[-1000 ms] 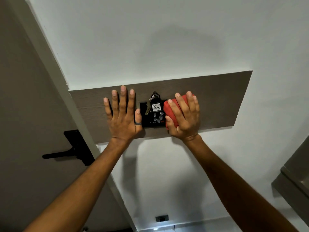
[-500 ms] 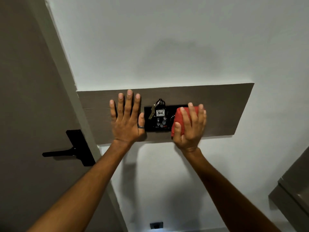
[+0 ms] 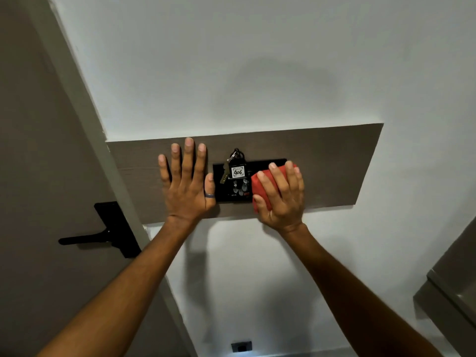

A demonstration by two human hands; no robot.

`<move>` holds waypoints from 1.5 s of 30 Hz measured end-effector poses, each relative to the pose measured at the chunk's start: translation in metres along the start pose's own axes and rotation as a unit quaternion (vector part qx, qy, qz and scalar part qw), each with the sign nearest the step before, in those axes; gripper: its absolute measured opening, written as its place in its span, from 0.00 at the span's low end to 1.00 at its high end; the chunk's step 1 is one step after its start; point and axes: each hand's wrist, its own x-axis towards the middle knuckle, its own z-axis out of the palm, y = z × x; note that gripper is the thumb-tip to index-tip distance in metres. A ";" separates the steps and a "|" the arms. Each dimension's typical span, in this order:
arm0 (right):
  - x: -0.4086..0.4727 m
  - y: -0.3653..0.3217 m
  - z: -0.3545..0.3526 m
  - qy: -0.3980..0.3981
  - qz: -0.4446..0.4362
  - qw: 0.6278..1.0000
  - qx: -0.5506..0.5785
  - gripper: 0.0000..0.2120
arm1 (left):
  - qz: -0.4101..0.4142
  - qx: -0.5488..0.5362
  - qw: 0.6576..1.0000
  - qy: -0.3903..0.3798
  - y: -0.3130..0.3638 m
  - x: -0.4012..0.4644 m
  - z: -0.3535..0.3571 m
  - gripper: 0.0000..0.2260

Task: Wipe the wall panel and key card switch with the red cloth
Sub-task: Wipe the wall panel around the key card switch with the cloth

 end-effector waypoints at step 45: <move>0.029 -0.010 0.009 0.010 0.075 0.997 0.033 0.25 | 0.004 -0.005 1.000 0.017 -0.004 -0.003 0.004 0.28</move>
